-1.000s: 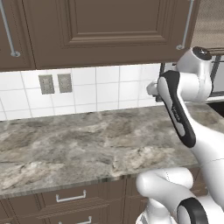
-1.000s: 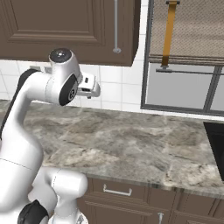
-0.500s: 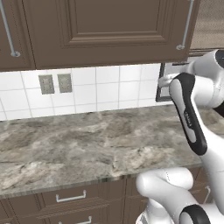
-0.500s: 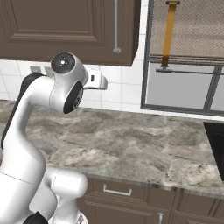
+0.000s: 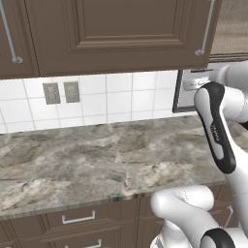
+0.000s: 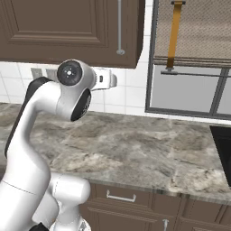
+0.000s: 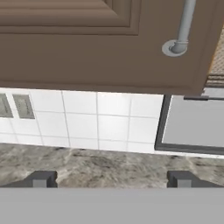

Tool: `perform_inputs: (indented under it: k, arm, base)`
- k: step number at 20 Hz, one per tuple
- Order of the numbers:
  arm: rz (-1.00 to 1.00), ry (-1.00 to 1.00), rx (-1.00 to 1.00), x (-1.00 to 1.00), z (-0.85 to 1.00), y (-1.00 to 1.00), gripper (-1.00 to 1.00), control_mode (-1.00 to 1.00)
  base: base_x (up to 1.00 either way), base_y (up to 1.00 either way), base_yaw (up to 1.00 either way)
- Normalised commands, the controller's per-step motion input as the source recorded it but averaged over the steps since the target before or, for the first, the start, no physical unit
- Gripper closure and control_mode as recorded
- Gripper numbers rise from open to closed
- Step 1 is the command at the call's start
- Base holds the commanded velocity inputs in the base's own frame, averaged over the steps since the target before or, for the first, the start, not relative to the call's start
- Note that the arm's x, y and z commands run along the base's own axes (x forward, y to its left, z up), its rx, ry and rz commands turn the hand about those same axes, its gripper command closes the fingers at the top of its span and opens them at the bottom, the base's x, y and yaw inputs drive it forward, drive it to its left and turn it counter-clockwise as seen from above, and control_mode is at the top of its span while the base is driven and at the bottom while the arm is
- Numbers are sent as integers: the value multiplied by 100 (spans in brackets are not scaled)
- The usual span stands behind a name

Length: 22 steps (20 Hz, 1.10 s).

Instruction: Open the cabinet, pick the kettle from the cabinet, and place it in the sink.

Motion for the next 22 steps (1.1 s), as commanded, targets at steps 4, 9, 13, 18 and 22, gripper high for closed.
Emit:
perform_inputs:
  k: [4, 9, 13, 18, 22]
  arm:
    - [0, 7, 0, 2, 38, -22, -100, -100]
    - [0, 23, 0, 14, 36, -13, -100, -100]
    - [3, 19, 0, 16, 31, -20, -100, -100]
    - [1, 21, 0, 30, 23, -12, -100, -100]
    - [1, 20, 0, 35, 20, -14, -100, -100]
  base:
    - [0, 0, 0]
    - [0, 0, 0]
    - [0, 0, 0]
    - [0, 0, 0]
    - [0, 0, 0]
